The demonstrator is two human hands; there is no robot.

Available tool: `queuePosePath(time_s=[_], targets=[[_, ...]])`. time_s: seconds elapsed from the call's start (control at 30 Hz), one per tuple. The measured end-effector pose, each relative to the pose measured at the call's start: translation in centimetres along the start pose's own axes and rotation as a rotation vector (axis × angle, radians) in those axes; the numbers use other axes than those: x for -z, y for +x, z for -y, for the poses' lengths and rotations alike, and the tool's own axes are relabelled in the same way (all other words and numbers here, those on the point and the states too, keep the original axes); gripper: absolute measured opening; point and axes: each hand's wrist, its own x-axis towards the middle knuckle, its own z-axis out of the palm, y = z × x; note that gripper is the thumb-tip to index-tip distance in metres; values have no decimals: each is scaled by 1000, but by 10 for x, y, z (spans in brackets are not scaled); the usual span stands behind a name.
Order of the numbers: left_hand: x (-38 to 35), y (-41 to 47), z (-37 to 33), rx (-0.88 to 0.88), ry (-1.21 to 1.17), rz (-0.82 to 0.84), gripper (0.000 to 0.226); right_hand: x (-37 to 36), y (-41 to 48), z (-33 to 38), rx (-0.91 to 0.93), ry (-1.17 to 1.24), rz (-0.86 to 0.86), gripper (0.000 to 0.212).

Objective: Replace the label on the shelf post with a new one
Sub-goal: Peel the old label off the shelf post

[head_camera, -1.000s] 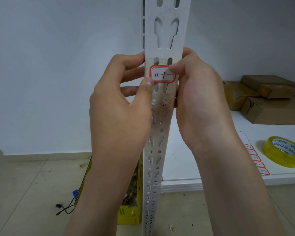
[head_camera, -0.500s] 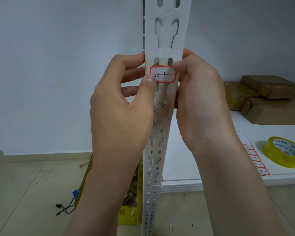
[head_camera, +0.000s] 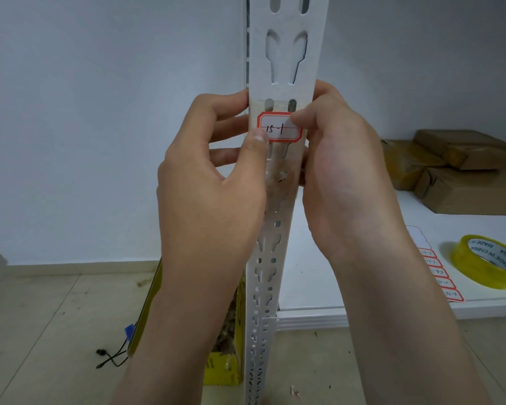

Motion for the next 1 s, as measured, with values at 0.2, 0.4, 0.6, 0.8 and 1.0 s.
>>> queuePosePath(time_s=[0.2, 0.4, 0.6, 0.8, 1.0], targets=[[0, 0, 0, -1, 4, 0, 24, 0, 1, -1, -7, 6, 7, 39], [0, -1, -1, 7, 12, 0, 25, -2, 2, 0, -2, 39, -10, 39], [-1, -1, -2, 14, 13, 0, 25, -1, 1, -1, -3, 49, 2, 36], [-1, 1, -2, 7, 8, -6, 23, -1, 0, -2, -6, 55, 4, 34], [-1, 2, 0, -2, 15, -5, 24, 1, 0, -1, -14, 37, 10, 34]])
